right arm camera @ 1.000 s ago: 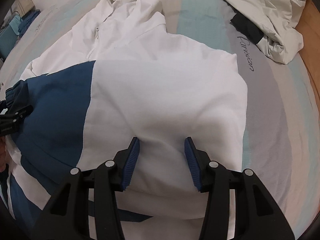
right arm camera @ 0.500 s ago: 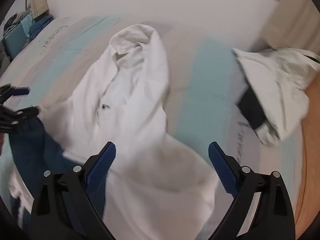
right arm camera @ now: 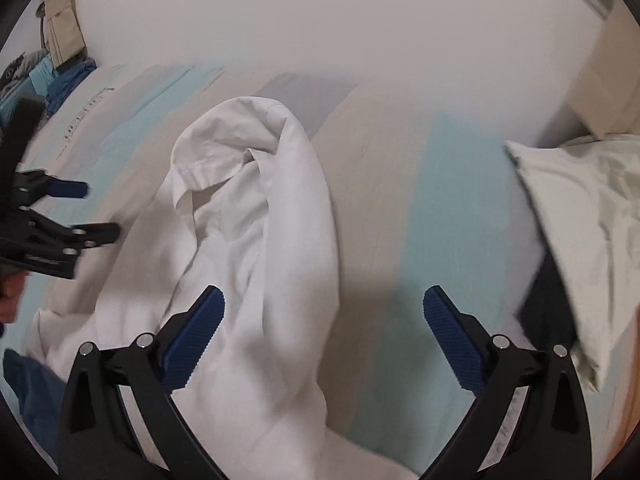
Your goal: Fold large clothes
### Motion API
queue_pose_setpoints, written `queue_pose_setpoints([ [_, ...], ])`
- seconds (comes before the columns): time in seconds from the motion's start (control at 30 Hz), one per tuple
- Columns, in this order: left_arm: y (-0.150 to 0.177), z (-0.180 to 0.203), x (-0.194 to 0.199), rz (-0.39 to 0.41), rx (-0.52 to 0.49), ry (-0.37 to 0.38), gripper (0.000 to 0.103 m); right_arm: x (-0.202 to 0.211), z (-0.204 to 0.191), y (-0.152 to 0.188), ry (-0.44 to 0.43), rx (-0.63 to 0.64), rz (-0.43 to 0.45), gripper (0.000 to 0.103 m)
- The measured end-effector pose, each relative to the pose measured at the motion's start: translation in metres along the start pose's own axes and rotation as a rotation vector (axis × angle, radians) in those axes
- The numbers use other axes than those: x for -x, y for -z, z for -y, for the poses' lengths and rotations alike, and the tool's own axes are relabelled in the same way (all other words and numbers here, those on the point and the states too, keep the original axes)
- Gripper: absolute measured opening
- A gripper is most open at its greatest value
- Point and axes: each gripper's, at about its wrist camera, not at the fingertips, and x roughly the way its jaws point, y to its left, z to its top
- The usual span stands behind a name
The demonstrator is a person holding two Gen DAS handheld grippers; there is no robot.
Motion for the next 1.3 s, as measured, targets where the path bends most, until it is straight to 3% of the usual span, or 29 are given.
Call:
queue_pose_setpoints([
  [0.23,-0.022,-0.01,-0.053,-0.042,0.005,0.009,0.097,-0.045,0.003,-0.018,0.01,0.004,0.005,0.089],
  [0.37,-0.02,-0.014,-0.071,-0.075,0.03,-0.011,0.097,-0.065,0.001,-0.017,-0.011,-0.012,-0.033,0.078],
  [0.5,-0.014,-0.03,-0.082,-0.104,0.136,0.048,0.097,-0.073,0.002,-0.019,-0.013,-0.055,-0.031,0.078],
  [0.63,-0.014,-0.032,-0.084,-0.109,0.133,0.082,0.097,-0.08,0.002,-0.023,-0.028,-0.091,-0.049,0.078],
  [0.67,-0.017,-0.032,-0.086,-0.108,0.132,0.088,0.096,-0.081,0.002,-0.024,-0.029,-0.09,-0.049,0.071],
  [0.7,-0.018,-0.033,-0.086,-0.111,0.135,0.09,0.093,-0.083,0.001,-0.025,-0.044,-0.09,-0.053,0.067],
  [0.73,-0.017,-0.034,-0.085,-0.11,0.139,0.111,0.081,-0.085,0.001,-0.026,-0.051,-0.097,-0.06,0.066],
  [1.03,-0.025,-0.052,-0.07,-0.117,0.124,0.178,0.019,-0.082,0.013,-0.042,-0.095,-0.142,-0.061,0.065],
  [1.13,-0.027,-0.047,-0.064,-0.109,0.088,0.182,0.005,-0.088,0.016,-0.043,-0.106,-0.136,-0.107,0.056],
  [1.2,-0.028,-0.046,-0.062,-0.101,0.084,0.178,0.003,-0.088,0.016,-0.041,-0.115,-0.122,-0.121,0.053],
  [1.3,-0.022,-0.046,-0.051,-0.084,0.068,0.175,0.001,-0.089,0.016,-0.04,-0.123,-0.13,-0.133,0.027],
])
